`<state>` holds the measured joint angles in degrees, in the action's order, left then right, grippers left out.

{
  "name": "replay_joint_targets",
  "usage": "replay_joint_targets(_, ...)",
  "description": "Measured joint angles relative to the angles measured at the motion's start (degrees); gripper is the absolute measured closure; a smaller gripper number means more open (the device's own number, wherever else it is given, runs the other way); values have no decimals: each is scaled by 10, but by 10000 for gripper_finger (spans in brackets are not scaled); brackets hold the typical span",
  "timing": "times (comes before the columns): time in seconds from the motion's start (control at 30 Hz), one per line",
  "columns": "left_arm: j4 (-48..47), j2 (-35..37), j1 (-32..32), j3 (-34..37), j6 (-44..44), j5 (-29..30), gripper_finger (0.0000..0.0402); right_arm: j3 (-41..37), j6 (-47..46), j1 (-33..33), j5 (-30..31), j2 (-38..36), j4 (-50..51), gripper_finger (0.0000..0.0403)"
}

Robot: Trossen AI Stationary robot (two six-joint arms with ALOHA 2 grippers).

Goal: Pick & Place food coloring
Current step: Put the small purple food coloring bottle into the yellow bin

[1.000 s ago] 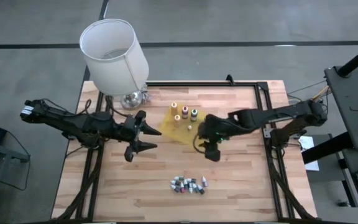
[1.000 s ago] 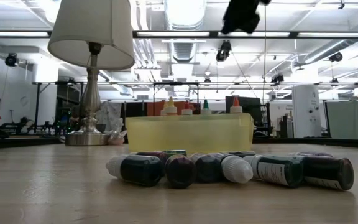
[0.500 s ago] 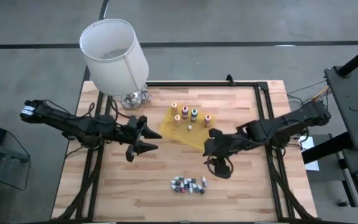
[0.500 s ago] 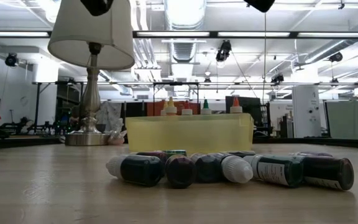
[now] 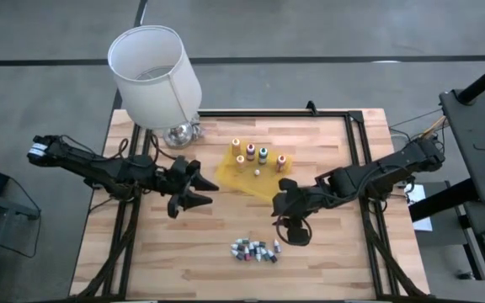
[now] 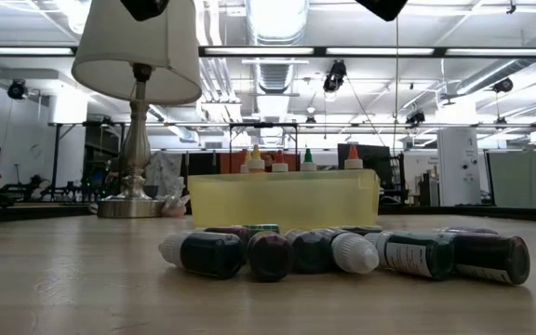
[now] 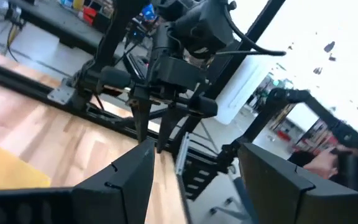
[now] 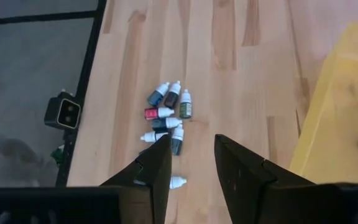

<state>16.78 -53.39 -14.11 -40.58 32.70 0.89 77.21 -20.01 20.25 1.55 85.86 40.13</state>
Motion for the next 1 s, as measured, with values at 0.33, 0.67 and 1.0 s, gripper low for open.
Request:
replay_joint_targets(0.33, 0, 0, 1, 0, 162, 53, 197, 0, 53, 0, 1, 1, 0, 304)
replay_joint_targets(0.67, 3, -7, 1, 0, 109, 112, 262, -1, 56, -3, 1, 1, -2, 318)
replay_joint_targets(1.0, 3, -7, 1, 0, 25, 114, 394, -1, 56, -3, 1, 1, -8, 328)
